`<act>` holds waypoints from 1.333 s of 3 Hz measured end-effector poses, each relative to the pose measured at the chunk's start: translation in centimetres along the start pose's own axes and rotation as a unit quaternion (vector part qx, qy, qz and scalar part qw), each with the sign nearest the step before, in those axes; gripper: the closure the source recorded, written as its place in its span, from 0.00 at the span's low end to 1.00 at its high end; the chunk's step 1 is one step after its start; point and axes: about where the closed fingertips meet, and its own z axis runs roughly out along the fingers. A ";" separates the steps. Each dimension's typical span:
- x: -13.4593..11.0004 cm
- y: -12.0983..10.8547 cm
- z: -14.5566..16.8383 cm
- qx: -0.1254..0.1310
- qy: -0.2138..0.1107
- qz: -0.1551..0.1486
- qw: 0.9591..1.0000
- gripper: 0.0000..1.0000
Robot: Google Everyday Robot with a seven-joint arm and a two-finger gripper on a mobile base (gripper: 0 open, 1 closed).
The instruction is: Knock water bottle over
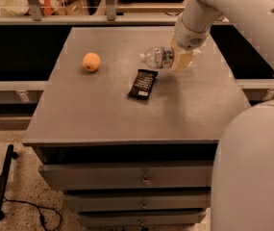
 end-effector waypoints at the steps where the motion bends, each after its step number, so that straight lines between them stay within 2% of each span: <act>1: 0.3 0.0 0.8 0.015 0.007 -0.012 1.000 1.00; 2: 0.7 0.0 0.8 0.016 0.013 -0.026 0.999 0.82; 4: 1.5 0.1 -0.2 0.009 0.024 -0.048 0.999 0.36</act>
Offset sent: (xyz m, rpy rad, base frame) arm 0.0028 -0.0125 -0.0031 -0.0603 -0.0563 0.0601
